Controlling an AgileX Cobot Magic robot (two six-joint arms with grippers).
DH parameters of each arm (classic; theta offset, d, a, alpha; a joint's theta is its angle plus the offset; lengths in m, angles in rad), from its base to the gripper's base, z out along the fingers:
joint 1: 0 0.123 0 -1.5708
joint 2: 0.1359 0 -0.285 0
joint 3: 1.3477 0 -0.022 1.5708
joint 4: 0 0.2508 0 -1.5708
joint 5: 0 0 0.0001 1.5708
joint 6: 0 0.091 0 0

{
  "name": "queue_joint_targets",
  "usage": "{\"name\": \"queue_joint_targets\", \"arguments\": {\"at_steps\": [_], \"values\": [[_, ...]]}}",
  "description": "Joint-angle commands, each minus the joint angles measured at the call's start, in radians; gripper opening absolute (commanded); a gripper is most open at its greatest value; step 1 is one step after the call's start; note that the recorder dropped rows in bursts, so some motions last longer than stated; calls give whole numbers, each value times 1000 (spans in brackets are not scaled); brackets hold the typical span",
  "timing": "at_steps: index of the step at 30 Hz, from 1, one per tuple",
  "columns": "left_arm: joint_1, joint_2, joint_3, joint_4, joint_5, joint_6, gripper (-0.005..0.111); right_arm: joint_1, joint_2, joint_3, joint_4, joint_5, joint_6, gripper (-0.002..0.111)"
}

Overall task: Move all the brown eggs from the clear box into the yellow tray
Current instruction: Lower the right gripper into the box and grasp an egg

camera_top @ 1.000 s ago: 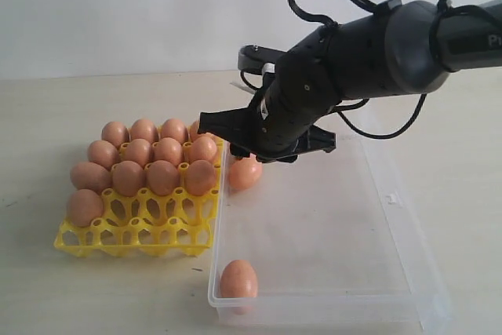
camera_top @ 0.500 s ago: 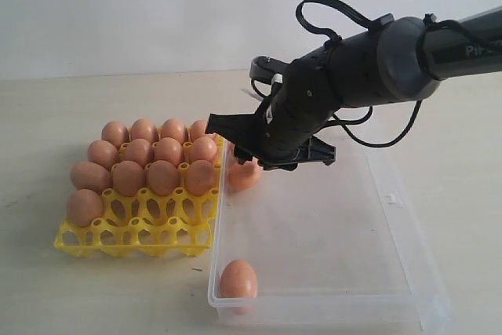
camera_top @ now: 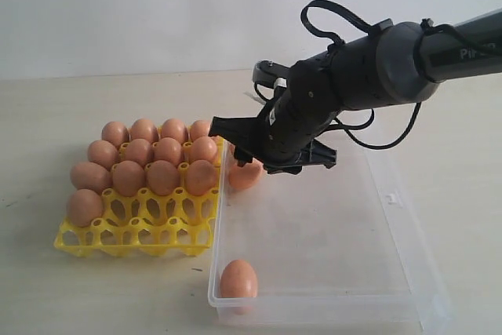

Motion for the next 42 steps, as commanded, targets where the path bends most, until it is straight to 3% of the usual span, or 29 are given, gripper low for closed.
{"name": "queue_joint_targets", "arguments": {"at_steps": [1, 15, 21, 27, 31, 37, 42], "values": [[2, -6, -4, 0, -6, -4, 0, -6, 19, 5, 37, -31, -31, 47], [2, -6, -4, 0, -6, -4, 0, -6, 85, 5, 77, -84, -88, 47], [2, -6, -4, 0, -6, -4, 0, -6, 95, 5, 79, -111, -142, 64], [2, -6, -4, 0, -6, -4, 0, -8, 97, 5, 75, -144, -149, 62], [2, -6, -4, 0, -6, -4, 0, -17, 97, 5, 75, -157, -169, 48], [2, -6, -4, 0, -6, -4, 0, -19, 97, 5, 75, -150, -205, 0], [2, -6, -4, 0, -6, -4, 0, -19, 38, 16, 67, -76, -327, 0]]}}
